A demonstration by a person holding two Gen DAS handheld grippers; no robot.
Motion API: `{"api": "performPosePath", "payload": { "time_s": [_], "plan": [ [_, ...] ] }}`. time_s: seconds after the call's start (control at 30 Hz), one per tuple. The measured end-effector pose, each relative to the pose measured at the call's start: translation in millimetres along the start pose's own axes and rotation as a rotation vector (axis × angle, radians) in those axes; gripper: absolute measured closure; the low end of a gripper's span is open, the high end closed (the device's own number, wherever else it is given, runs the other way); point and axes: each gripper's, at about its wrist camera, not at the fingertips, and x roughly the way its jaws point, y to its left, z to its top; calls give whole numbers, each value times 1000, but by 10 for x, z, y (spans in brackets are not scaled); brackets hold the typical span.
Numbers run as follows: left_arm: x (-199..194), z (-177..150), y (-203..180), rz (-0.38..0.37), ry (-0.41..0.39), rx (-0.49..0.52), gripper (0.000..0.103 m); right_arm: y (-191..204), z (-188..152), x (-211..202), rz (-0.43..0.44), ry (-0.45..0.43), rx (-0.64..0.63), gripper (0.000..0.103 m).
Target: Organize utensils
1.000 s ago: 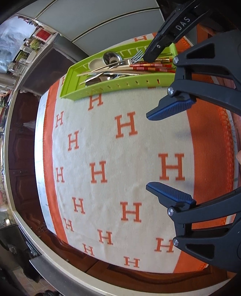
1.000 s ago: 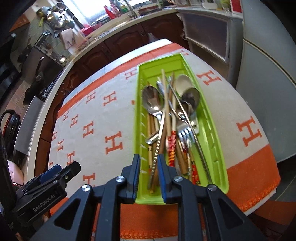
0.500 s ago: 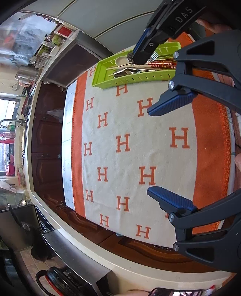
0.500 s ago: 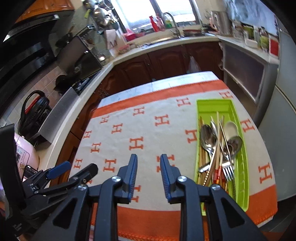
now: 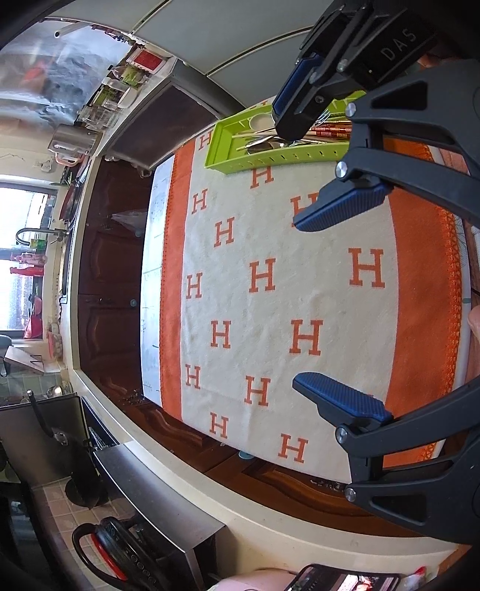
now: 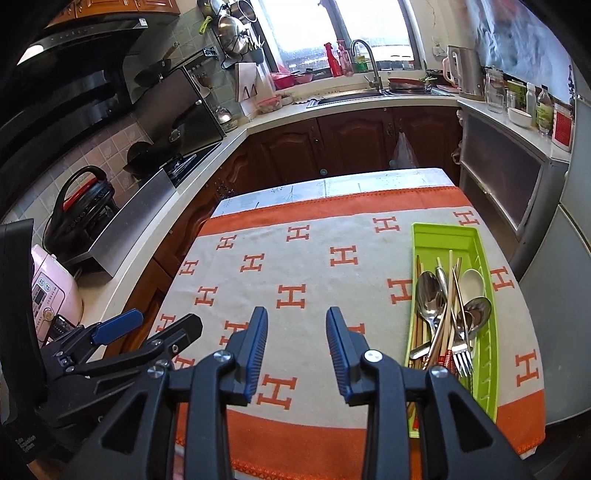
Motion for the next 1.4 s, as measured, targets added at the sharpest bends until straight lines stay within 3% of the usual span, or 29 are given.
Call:
{"api": "performPosePath", "payload": {
  "time_s": [1.4],
  "plan": [
    [12, -20, 23, 6, 5, 0, 26, 51, -75, 32, 2, 7, -7, 70]
  ]
}}
